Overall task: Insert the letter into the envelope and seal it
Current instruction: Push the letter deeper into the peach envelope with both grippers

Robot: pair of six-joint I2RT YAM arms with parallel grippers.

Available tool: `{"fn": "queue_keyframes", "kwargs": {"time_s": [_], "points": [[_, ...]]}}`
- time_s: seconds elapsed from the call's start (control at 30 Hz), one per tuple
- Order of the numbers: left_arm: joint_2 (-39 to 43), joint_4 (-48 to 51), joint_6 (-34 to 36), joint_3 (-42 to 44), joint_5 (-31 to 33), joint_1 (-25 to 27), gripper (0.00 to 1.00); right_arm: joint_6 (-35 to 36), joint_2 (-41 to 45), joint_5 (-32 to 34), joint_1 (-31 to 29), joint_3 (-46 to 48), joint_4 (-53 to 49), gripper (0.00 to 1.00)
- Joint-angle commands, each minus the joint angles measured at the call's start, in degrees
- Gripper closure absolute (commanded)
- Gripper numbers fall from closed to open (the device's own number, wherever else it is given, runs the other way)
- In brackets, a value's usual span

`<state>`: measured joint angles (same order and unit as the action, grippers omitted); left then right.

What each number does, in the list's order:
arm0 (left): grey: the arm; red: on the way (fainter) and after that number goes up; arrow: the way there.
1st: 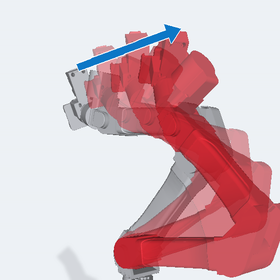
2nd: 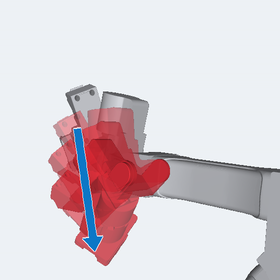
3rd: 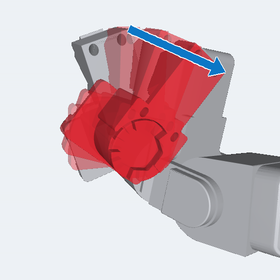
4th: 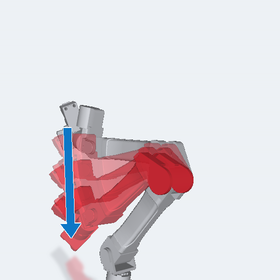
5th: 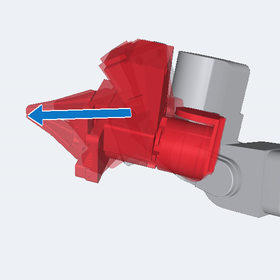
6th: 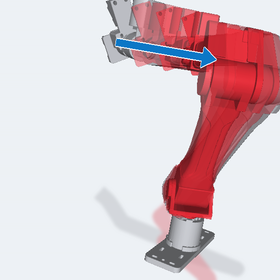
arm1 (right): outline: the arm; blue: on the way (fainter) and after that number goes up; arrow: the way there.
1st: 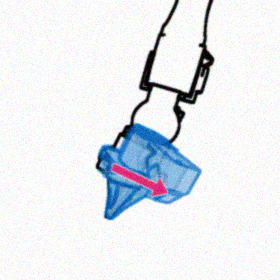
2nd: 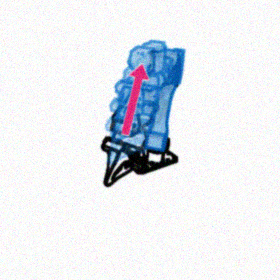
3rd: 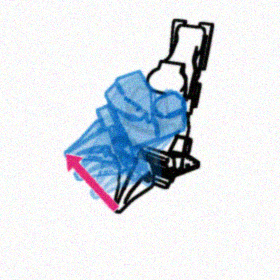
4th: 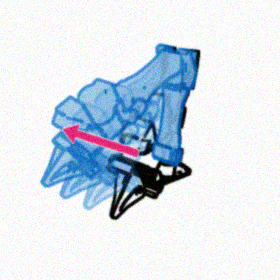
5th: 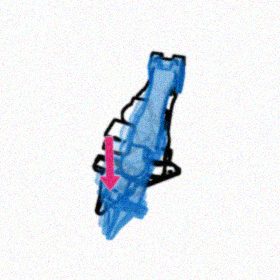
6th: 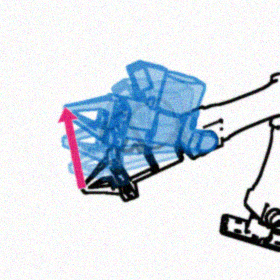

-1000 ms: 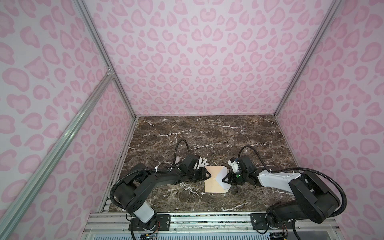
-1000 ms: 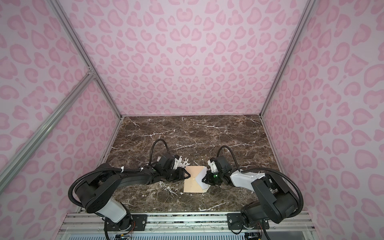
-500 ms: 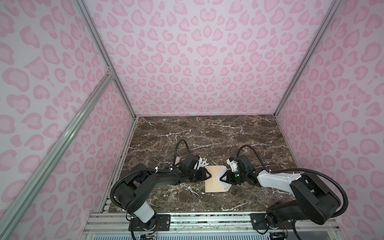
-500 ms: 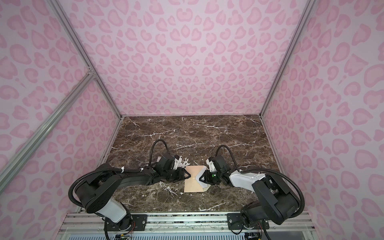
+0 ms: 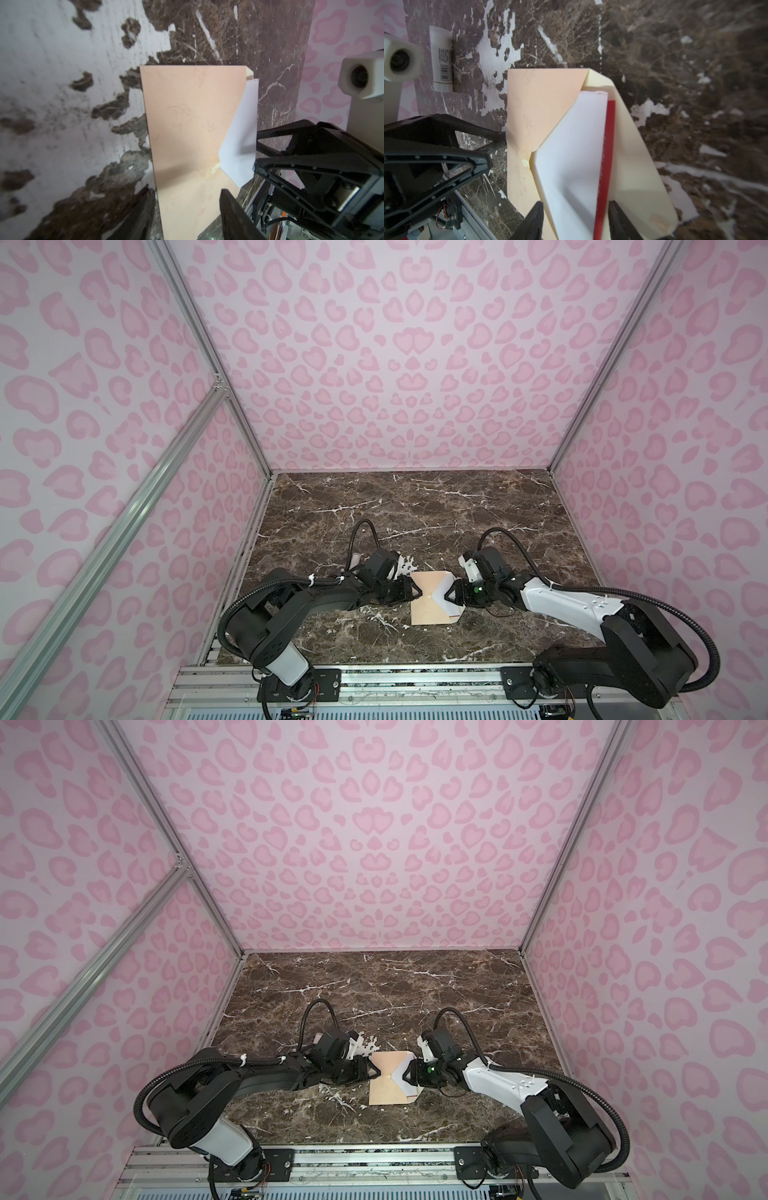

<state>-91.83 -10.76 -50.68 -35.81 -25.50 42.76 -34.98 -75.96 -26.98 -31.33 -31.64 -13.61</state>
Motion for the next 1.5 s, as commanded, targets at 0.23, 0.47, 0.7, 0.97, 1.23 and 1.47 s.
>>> {"fn": "queue_keyframes", "kwargs": {"time_s": [0.23, 0.47, 0.7, 0.97, 1.23, 1.47], "points": [[0.21, 3.07, 0.75, -0.52, 0.76, -0.04, 0.46, 0.9, -0.23, 3.67, -0.5, -2.12, -4.85, 0.41], [-0.19, 3.14, 0.75, -0.93, 0.67, 0.01, 0.46, -0.91, -1.37, 4.69, -2.59, -3.63, -4.48, 0.44], [-0.42, 2.7, 0.73, -0.83, 0.62, -0.03, 0.46, -2.96, -1.96, 8.67, -5.26, -5.15, -6.25, 0.44], [-1.01, 2.03, 0.51, -0.88, 0.32, 0.13, 0.46, -4.29, -2.85, 8.71, -5.94, -5.84, -5.91, 0.42], [-1.33, 1.37, 0.4, -1.08, 0.06, 0.13, 0.46, -5.85, -3.53, 7.52, -7.42, -6.59, -4.44, 0.42], [-1.59, 1.36, 0.45, -0.94, -0.08, 0.13, 0.46, -7.17, -4.67, 6.97, -8.84, -6.85, -2.77, 0.42]]}}
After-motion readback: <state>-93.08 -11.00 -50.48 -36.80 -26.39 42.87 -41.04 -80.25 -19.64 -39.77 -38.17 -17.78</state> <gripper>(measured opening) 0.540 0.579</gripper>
